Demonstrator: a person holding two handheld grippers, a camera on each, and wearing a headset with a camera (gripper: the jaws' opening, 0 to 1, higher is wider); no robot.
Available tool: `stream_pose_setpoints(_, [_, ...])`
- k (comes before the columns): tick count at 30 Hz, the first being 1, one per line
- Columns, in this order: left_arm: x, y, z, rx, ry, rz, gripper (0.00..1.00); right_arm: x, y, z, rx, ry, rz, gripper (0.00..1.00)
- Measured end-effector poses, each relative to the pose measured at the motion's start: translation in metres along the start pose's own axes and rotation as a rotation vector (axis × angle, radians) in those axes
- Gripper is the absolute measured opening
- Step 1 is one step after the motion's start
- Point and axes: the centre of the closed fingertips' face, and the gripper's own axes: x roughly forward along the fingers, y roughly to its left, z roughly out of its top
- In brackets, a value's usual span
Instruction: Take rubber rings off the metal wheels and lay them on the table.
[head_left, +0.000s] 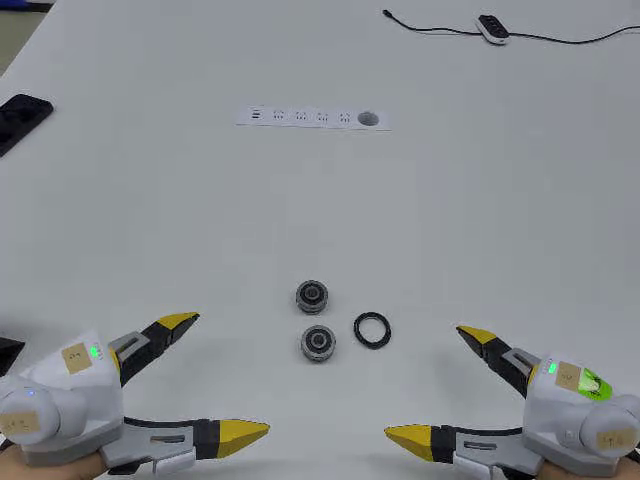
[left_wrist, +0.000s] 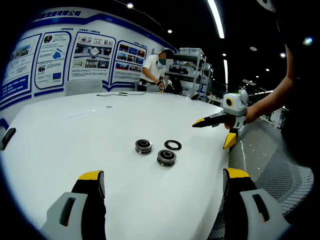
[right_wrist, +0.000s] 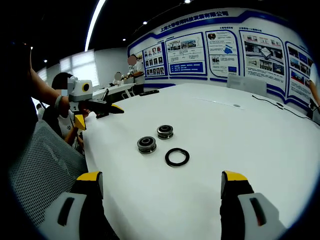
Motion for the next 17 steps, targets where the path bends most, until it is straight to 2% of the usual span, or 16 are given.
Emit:
stream_pose_setpoints(5, [-0.0006, -0.0028, 0.0026, 0.002, -0.002, 0.011, 1.0, 0.0001, 0.001, 0.0025, 0.002, -0.003, 0.001, 0.99])
stream_pose_setpoints(17, [-0.0026, 0.0014, 0.0012, 0.001, 0.004, 0.025, 1.0, -0.0014, -0.0001, 0.005, 0.01, -0.006, 0.003, 0.99])
